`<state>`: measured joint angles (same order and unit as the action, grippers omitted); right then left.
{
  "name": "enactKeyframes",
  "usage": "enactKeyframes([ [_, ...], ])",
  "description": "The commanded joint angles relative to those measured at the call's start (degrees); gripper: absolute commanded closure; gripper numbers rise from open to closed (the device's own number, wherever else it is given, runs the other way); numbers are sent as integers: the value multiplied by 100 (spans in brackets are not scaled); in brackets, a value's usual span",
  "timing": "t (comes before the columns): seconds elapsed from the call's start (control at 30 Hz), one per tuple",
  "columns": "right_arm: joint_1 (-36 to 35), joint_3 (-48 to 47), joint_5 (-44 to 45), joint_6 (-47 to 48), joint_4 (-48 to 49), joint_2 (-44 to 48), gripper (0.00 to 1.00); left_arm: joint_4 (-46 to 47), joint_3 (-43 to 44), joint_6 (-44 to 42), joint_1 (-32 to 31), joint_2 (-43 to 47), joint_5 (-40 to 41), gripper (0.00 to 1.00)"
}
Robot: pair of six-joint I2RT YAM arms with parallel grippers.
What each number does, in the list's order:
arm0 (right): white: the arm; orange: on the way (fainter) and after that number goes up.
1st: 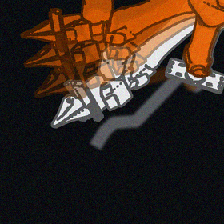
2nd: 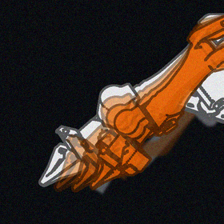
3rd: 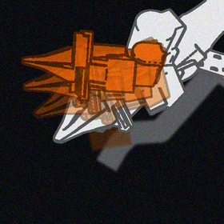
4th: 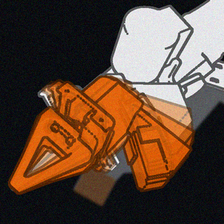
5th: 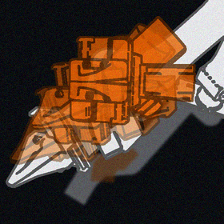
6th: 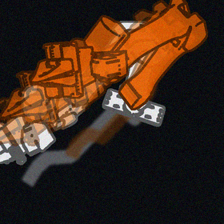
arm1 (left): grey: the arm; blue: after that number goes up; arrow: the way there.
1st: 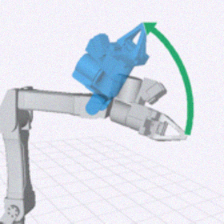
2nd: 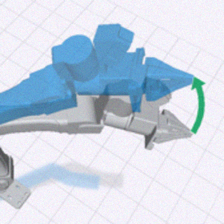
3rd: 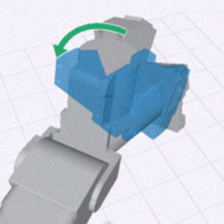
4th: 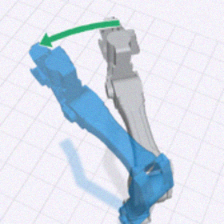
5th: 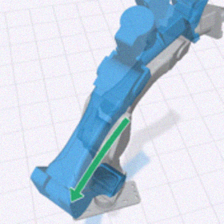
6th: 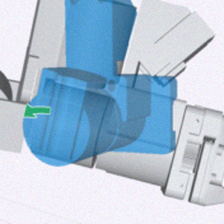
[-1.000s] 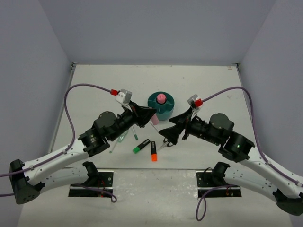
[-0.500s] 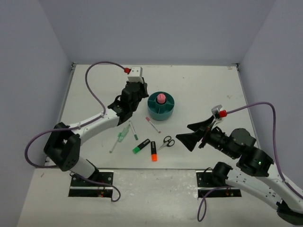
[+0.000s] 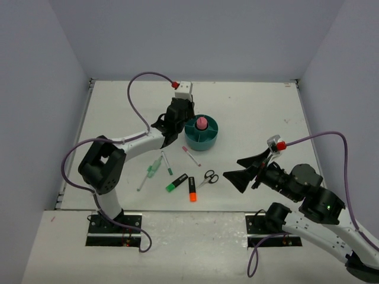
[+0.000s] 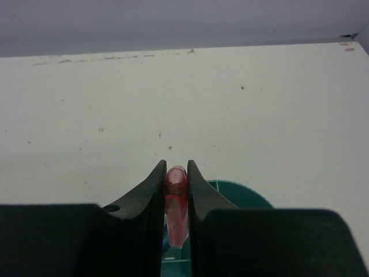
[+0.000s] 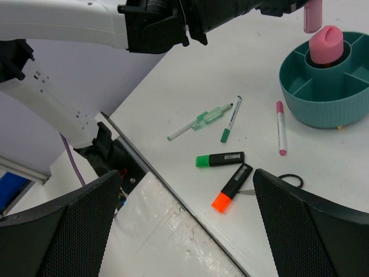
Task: Sort the stationery into containers
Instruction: Place the pen in the storage box.
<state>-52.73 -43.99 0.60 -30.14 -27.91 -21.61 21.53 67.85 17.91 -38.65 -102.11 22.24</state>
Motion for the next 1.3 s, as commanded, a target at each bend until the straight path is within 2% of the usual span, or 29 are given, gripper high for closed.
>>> enactKeyframes([
  [0.0, 17, -41, -34, -1, -28, -67, 1, 301, 159, -70, 33, -180, 173, 100],
  [0.23, 11, 45, -43, -19, 84, -116, 1, 303, 187, -253, 36, -426, 181, 100],
  [0.33, 11, 80, -36, -19, 112, -136, 1, 253, 102, -253, 33, -407, 264, 90],
  [0.43, 11, 112, -36, -27, 179, -179, 1, 287, -45, -265, 33, -323, 103, 87],
  [0.47, 17, 118, -48, -27, 201, -207, 1, 318, -90, -271, 33, -287, 15, 80],
  [0.53, 14, 104, -182, -30, 259, -300, 1, 340, -149, -262, 36, -178, -67, 57],
  [0.63, 12, 83, -343, -24, 328, -427, 1, 347, -251, -199, 42, 77, -162, 39],
  [0.77, 17, 50, -389, -11, 389, -593, 1, 171, -220, -153, 33, 493, -154, 27],
  [0.87, 8, 100, -429, -19, 479, -686, 1, 10, -316, -86, 33, 980, -97, 23],
  [0.97, 8, 145, -447, -14, 567, -815, 1, -119, -479, 37, 33, 1607, -101, 16],
  [1.07, 17, 161, -502, -52, 691, -974, 1, -735, -449, 195, 33, 2090, 185, 14],
  [1.2, 8, 90, -705, -149, 793, -1513, 1, -2125, -502, 1051, 34, 2910, 1056, 0],
  [1.27, 2, -56, -754, -246, 759, -2107, 2, -3211, -522, 1430, 42, 3309, 1447, 0],
])
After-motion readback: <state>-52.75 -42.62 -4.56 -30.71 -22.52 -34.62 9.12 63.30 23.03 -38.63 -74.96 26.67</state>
